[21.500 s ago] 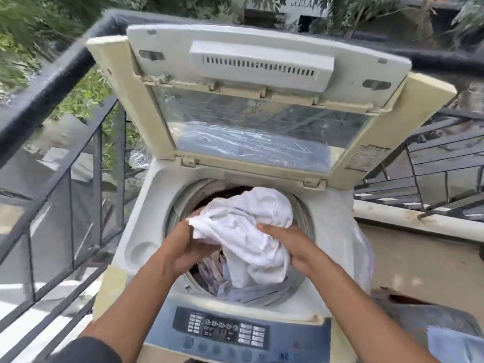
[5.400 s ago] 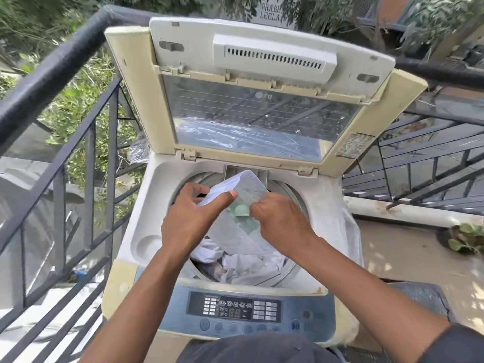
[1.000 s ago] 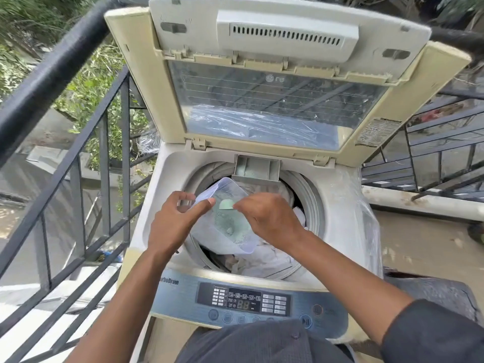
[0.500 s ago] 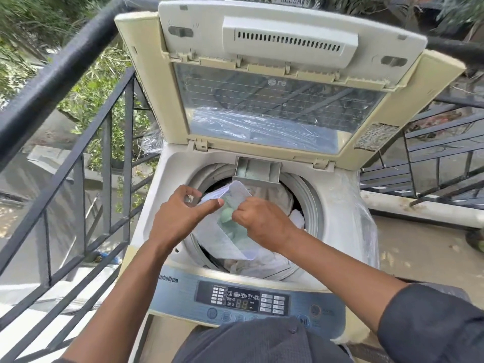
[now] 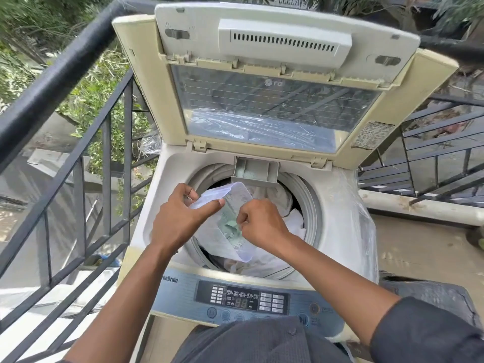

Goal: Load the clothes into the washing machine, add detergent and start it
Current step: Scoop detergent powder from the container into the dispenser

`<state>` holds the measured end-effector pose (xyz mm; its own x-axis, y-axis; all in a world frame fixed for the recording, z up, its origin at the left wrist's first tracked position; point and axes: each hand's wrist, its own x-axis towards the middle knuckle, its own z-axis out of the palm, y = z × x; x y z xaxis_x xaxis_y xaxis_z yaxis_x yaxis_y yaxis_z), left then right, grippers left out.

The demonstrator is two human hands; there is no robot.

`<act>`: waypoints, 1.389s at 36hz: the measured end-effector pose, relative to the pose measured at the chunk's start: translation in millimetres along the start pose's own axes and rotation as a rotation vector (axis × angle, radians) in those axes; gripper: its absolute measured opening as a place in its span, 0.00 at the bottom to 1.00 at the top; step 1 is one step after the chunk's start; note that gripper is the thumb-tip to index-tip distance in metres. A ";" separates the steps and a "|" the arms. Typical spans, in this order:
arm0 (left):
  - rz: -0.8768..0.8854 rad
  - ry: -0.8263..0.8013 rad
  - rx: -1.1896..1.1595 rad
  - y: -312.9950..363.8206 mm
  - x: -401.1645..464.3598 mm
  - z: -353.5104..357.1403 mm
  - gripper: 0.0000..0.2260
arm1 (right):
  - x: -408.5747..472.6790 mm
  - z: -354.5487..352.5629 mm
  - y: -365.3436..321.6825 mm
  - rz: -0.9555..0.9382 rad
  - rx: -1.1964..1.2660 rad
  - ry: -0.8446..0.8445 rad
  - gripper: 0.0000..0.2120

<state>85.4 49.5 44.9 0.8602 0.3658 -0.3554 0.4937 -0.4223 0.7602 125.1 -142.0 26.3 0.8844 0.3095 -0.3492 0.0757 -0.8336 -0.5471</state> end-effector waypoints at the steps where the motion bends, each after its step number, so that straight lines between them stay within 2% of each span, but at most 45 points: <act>1: 0.005 0.002 0.000 -0.5 -0.5 0.0 0.28 | -0.7 -0.4 -0.8 0.019 0.029 -0.001 0.12; 8: 0.025 0.025 -0.082 -1.9 -4.6 -2.5 0.28 | -4.3 -6.2 -0.3 0.111 0.203 -0.015 0.07; 17: -0.001 0.019 -0.076 -3.8 -1.1 -2.9 0.29 | -6.3 -17.7 -0.8 0.260 0.476 -0.024 0.03; 32: -0.105 0.055 -0.183 -13.8 4.3 0.6 0.30 | 0.2 -32.6 21.2 0.378 0.863 0.106 0.04; 41: -0.167 0.055 -0.261 -22.6 10.8 10.5 0.32 | 3.2 -38.8 34.4 0.410 0.975 0.157 0.03; 50: -0.178 0.061 -0.288 -24.5 20.2 17.3 0.35 | 19.7 -61.9 50.2 0.431 1.069 0.308 0.03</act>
<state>92.9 52.9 9.7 0.7502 0.4650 -0.4701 0.5717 -0.0990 0.8144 174.8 -206.1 39.0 0.8273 -0.1473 -0.5420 -0.5472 0.0063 -0.8370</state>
